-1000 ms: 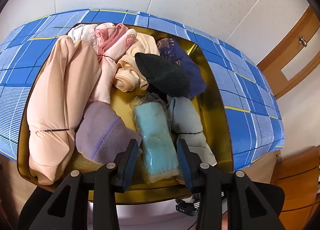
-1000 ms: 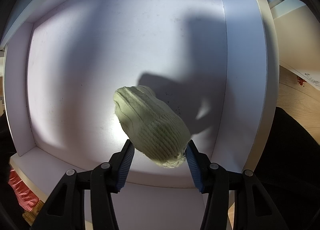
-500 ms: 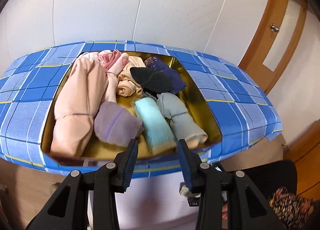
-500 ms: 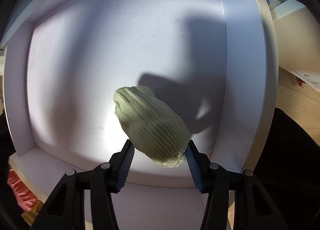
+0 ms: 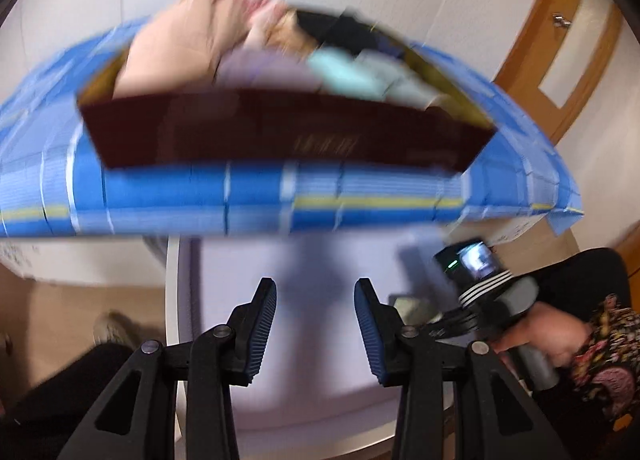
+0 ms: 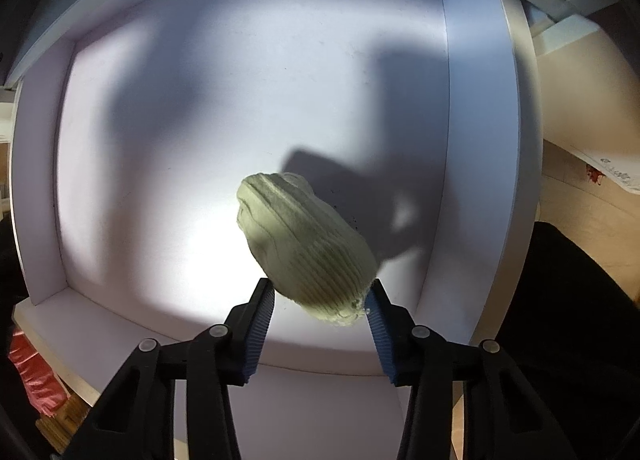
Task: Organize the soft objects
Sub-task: 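Lift the pale green beanie out of the drawer with the right tool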
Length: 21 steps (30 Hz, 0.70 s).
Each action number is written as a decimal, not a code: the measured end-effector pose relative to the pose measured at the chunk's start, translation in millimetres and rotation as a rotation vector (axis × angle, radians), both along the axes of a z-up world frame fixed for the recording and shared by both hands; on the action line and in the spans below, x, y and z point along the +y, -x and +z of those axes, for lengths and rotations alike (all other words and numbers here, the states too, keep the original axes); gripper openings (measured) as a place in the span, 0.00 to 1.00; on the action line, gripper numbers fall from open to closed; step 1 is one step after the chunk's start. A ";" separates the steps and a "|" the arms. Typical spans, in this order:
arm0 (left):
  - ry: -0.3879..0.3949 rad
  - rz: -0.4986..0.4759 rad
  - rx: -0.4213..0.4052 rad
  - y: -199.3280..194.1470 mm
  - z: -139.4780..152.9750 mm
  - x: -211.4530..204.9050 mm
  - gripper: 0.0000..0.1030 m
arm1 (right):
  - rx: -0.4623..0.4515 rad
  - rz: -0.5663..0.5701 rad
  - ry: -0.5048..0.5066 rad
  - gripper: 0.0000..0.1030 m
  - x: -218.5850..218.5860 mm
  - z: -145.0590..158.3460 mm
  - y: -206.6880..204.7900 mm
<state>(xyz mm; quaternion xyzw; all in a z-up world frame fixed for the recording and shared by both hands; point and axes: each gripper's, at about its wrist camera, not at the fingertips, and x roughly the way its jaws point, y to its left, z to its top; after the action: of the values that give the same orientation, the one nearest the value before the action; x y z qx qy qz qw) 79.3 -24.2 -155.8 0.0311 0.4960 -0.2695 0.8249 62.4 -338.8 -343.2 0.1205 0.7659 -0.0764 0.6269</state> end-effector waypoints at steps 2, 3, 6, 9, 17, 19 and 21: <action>0.000 0.033 0.048 -2.4 -19.6 7.7 0.39 | -0.006 -0.001 -0.003 0.41 -0.3 3.5 0.5; 0.000 0.048 0.067 -3.7 -27.1 11.5 0.39 | -0.010 -0.001 -0.006 0.40 -0.6 5.7 1.4; -0.009 0.098 0.120 -9.3 -48.2 22.5 0.39 | -0.020 0.009 -0.008 0.37 -2.1 10.9 4.2; -0.013 0.133 0.152 -15.0 -59.0 28.4 0.39 | -0.024 0.026 -0.001 0.36 -1.9 14.7 5.2; -0.025 0.125 0.181 -19.9 -77.6 24.6 0.39 | -0.006 -0.042 -0.009 0.47 -9.2 16.7 -4.1; -0.030 0.116 0.188 -19.7 -80.9 23.6 0.39 | 0.003 -0.025 0.012 0.53 -8.7 12.4 -6.9; -0.031 0.111 0.195 -21.3 -84.8 18.8 0.39 | -0.001 -0.002 0.007 0.53 -5.8 8.6 -11.7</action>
<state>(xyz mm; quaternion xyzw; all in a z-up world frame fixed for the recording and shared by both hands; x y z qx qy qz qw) 100.6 -5.5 -240.5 -0.0100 0.5790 -0.2172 0.7858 74.0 -344.6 -334.6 0.1190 0.7653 -0.0797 0.6275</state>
